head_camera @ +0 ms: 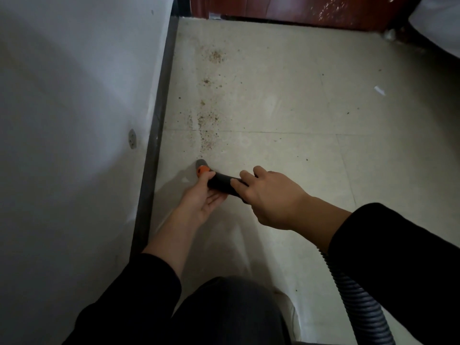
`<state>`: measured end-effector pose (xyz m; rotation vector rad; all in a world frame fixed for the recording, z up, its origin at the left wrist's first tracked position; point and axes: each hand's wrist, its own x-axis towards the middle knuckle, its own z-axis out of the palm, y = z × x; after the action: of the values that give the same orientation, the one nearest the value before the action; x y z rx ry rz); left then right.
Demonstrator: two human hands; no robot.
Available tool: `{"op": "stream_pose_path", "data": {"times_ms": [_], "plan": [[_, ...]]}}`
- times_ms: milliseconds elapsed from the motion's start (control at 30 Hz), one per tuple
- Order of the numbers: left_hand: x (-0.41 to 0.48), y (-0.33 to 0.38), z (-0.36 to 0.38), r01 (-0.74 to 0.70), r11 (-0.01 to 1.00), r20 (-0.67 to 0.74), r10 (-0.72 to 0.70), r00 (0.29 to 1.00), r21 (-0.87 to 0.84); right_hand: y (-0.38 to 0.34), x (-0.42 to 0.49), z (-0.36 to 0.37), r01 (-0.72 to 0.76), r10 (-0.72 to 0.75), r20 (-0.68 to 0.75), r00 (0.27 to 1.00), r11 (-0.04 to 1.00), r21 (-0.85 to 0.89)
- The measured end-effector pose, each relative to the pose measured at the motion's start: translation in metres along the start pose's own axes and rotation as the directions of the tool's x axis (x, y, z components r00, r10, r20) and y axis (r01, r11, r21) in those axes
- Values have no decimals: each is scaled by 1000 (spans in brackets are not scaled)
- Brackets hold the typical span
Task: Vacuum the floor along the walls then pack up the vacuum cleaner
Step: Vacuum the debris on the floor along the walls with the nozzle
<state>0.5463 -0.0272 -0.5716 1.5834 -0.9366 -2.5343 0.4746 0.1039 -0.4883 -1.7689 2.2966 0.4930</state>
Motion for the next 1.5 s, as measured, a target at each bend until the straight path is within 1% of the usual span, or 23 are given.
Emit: {"op": "stream_pose_path", "data": {"times_ms": [233, 433, 700, 967, 1300, 1400, 1500], "plan": [[9, 7, 12, -24, 1000, -21, 24, 999, 8, 15, 8, 0, -1, 1, -5, 1000, 1000, 11], [18, 14, 22, -42, 999, -10, 42, 999, 2, 31, 15, -1, 1, -1, -1, 1000, 999, 41], [30, 14, 56, -43, 999, 10, 43, 999, -9, 63, 10, -5, -32, 31, 35, 999, 998, 46], [34, 14, 79, -41, 999, 33, 40, 999, 21, 86, 5, -2, -53, 49, 49, 998, 996, 68], [42, 32, 95, -48, 999, 0, 48, 999, 25, 107, 22, -10, -12, 10, 51, 999, 999, 52], [36, 41, 96, -41, 999, -34, 42, 999, 30, 110, 29, -18, 23, -25, 48, 999, 999, 47], [32, 46, 91, -21, 1000, -32, 22, 999, 20, 111, 33, -20, 56, -59, 44, 997, 996, 62]]}}
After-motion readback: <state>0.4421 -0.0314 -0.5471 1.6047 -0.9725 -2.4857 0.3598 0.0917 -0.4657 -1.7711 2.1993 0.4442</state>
